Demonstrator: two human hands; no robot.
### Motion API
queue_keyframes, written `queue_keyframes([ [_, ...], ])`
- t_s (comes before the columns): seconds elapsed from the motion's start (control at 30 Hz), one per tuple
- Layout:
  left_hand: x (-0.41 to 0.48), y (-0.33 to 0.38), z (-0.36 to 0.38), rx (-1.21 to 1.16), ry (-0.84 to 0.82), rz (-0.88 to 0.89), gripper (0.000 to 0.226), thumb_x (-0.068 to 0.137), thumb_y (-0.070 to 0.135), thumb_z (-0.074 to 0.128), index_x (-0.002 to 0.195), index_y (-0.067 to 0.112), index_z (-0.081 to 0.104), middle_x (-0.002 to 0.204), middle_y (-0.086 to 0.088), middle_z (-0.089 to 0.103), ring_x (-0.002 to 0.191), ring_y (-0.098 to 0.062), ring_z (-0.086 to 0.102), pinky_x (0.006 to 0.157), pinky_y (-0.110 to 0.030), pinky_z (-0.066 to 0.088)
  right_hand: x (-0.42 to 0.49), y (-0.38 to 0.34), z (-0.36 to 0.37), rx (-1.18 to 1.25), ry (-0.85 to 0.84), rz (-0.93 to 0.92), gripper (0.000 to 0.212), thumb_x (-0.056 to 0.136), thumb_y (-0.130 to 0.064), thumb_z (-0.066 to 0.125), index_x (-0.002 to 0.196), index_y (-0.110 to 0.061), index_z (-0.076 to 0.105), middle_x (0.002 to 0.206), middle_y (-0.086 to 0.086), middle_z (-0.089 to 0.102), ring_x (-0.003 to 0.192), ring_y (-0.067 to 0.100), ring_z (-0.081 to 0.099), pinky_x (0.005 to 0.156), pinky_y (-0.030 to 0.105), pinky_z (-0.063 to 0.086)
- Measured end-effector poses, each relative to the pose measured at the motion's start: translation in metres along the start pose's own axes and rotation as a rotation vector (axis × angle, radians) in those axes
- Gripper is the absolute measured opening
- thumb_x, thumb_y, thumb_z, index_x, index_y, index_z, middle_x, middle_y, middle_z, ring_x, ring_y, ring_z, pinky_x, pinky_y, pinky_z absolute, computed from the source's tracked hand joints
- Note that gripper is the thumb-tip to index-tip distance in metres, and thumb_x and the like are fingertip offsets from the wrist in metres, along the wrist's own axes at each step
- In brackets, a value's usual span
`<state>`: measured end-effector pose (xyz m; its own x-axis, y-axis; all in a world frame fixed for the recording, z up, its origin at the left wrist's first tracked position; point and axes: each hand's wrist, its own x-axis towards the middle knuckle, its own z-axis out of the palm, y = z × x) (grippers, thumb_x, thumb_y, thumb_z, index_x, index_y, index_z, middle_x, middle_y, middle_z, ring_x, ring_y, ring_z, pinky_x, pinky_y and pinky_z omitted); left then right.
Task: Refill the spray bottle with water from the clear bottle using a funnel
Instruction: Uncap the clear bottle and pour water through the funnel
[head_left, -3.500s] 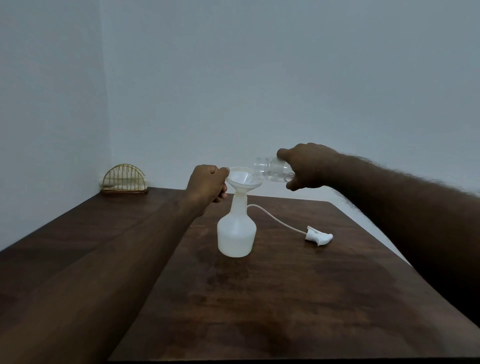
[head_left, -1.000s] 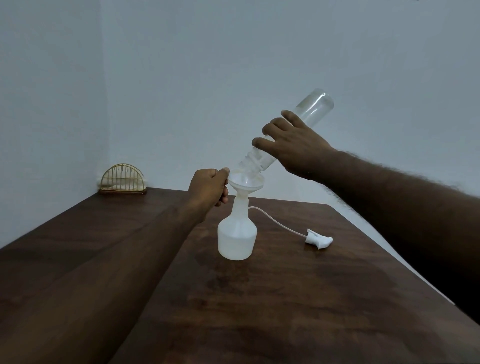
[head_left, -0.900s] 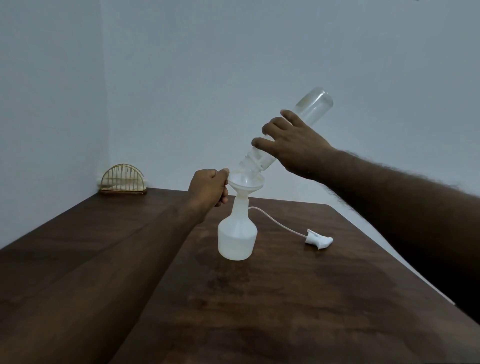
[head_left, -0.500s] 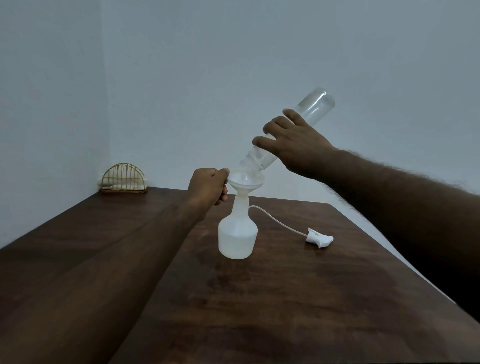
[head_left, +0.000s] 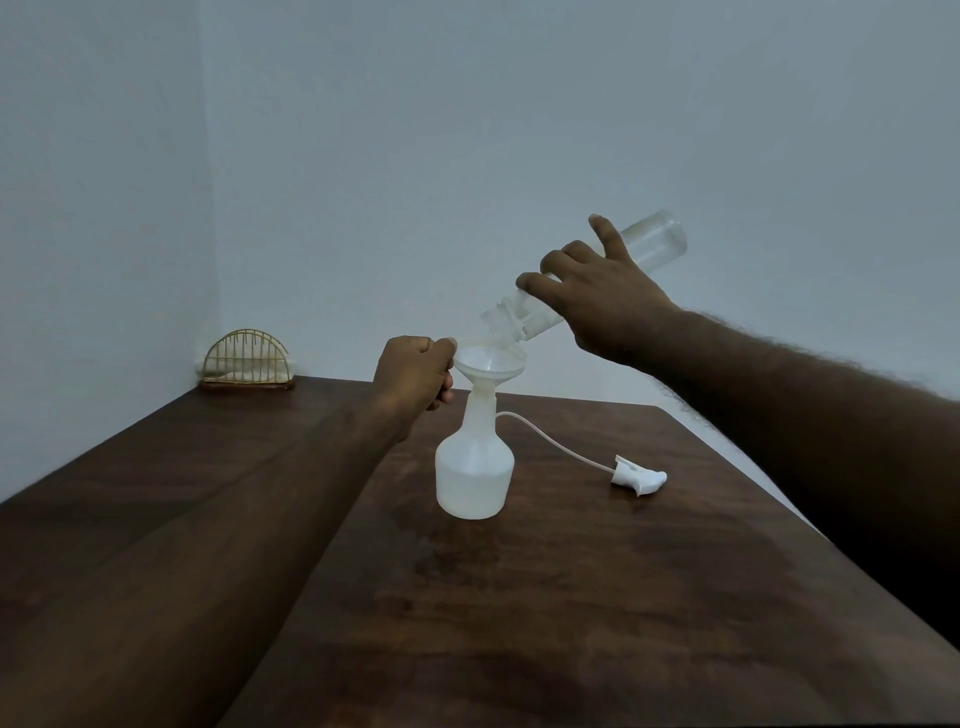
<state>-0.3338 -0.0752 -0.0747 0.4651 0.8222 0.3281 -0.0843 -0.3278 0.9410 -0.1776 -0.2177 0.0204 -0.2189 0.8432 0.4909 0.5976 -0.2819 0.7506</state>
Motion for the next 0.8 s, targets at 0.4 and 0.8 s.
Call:
queue_keyframes([
  [0.4,0.0015,-0.0005,0.0,0.015,0.003,0.012,0.029,0.092,0.022,0.053,0.069,0.004,0.054,0.054,-0.008,0.052,0.037,-0.014,0.049,0.043,-0.021,0.04,-0.0091,0.0015,0.0043,-0.005,-0.042,0.005,0.057,0.078,0.005,0.054,0.131,-0.018,0.054,0.107,0.01,0.061,0.099,0.033,0.057,0.113,0.062,0.016],
  [0.8,0.0006,0.0001,-0.0014,0.02,0.002,0.007,0.03,0.093,0.024,0.053,0.071,0.004,0.055,0.055,-0.008,0.053,0.04,-0.015,0.049,0.046,-0.023,0.041,-0.0108,0.004,0.002,0.01,-0.064,0.054,0.057,0.082,0.002,0.052,0.135,-0.02,0.051,0.117,0.009,0.06,0.109,0.031,0.055,0.115,0.059,0.012],
])
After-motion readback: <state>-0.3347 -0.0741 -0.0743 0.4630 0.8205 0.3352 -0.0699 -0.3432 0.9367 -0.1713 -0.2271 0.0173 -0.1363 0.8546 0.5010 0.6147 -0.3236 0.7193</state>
